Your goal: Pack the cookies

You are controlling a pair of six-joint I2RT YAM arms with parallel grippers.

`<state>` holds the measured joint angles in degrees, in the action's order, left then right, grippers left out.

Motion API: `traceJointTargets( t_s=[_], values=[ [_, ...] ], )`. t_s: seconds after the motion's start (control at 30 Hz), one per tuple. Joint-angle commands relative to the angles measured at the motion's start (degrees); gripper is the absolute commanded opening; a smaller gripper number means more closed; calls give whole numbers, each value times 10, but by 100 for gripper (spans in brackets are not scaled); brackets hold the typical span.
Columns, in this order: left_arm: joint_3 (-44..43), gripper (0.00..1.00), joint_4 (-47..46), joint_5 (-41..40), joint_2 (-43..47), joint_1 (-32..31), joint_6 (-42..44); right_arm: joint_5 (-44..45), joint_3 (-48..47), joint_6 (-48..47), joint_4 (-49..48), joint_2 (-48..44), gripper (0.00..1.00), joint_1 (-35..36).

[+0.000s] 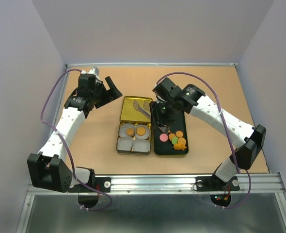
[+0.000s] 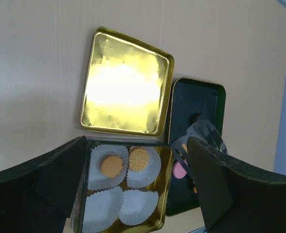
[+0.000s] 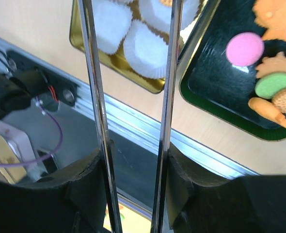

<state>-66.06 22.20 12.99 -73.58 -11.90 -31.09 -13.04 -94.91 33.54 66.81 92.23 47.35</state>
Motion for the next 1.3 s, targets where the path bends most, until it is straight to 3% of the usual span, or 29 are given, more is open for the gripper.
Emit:
traceJointTargets(
  t_s=[0.0,0.2,0.3,0.43,0.63,0.93,1.27],
  values=[
    [8,95,-13,0,42,-2,17,78,-62,52,23,-17,48,5],
    [21,95,-37,33,41,-2,9,143,-97,103,59,-3,48,-1],
    [50,95,-79,66,40,-3,-7,172,-66,148,72,-17,48,-10],
    [38,95,-64,72,38,-3,-5,203,-3,188,92,-53,47,-45],
    [25,95,-29,49,33,-3,0,178,79,153,95,-74,47,-115],
    [58,95,16,38,55,-12,-13,134,116,125,35,-53,48,-118],
    [59,95,2,38,67,-22,-17,90,150,116,10,-45,50,-117]
  ],
)
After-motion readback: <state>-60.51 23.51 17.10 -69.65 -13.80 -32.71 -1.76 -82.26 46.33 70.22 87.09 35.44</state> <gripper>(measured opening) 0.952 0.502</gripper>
